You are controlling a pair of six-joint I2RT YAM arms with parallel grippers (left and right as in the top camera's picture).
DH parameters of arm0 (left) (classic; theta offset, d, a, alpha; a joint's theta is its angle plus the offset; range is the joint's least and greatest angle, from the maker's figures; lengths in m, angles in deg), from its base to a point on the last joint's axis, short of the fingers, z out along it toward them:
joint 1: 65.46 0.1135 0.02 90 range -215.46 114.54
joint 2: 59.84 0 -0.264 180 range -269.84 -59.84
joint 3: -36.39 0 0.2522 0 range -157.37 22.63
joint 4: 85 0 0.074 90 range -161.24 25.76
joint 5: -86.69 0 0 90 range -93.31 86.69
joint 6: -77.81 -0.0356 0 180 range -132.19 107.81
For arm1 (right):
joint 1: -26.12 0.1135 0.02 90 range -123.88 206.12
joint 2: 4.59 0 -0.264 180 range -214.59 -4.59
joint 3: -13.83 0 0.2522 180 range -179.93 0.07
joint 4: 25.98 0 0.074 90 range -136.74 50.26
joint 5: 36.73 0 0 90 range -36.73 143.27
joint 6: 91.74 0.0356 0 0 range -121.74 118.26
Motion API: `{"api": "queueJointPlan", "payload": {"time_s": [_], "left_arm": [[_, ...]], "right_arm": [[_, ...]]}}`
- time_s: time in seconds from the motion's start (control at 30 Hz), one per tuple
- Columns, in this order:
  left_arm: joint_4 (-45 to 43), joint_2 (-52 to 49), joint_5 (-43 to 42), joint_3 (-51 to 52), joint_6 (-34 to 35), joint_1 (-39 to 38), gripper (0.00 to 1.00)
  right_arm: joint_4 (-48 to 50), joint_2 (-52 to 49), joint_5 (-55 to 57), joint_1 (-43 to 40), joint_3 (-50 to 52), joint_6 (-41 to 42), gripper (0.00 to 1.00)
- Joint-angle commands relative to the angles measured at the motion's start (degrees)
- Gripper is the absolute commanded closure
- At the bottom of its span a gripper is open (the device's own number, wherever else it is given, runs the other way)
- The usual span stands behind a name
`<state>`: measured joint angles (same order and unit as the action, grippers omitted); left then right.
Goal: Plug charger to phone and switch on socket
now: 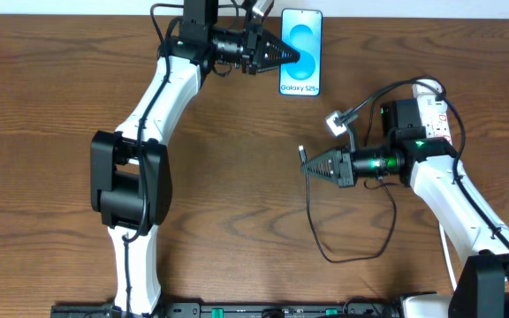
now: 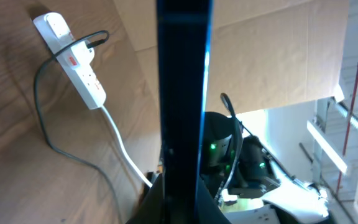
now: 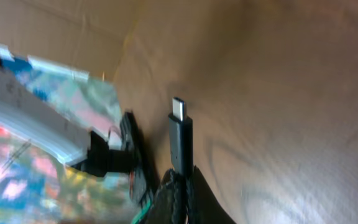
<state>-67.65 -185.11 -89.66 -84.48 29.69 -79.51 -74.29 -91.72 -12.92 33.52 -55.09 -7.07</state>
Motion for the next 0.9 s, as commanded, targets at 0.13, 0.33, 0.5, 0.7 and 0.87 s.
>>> {"api": "queueJointPlan", "payload": {"time_s": [0.13,0.33,0.5,0.7,0.87], "left_arm": [[-1.55,3.17,2.14,-1.81,4.57,0.09,0.93],[-1.53,3.17,3.34,-1.81,1.31,-0.90,0.93],[-1.55,3.17,3.43,-1.81,-0.15,-2.95,0.93],[-1.55,3.17,2.97,-1.81,-0.28,-3.89,0.93],[-1.55,3.17,2.54,-1.81,-0.28,-3.89,0.93]], "right_arm": [[8.76,3.45,5.68,-0.20,0.04,17.62,0.99],[10.36,7.65,9.51,-0.17,-0.55,21.62,0.99],[10.32,8.11,9.55,0.59,-1.79,21.68,0.99],[10.34,8.11,11.13,0.52,-2.78,21.62,0.99],[10.36,8.11,13.05,0.46,-4.39,21.66,0.99]]}}
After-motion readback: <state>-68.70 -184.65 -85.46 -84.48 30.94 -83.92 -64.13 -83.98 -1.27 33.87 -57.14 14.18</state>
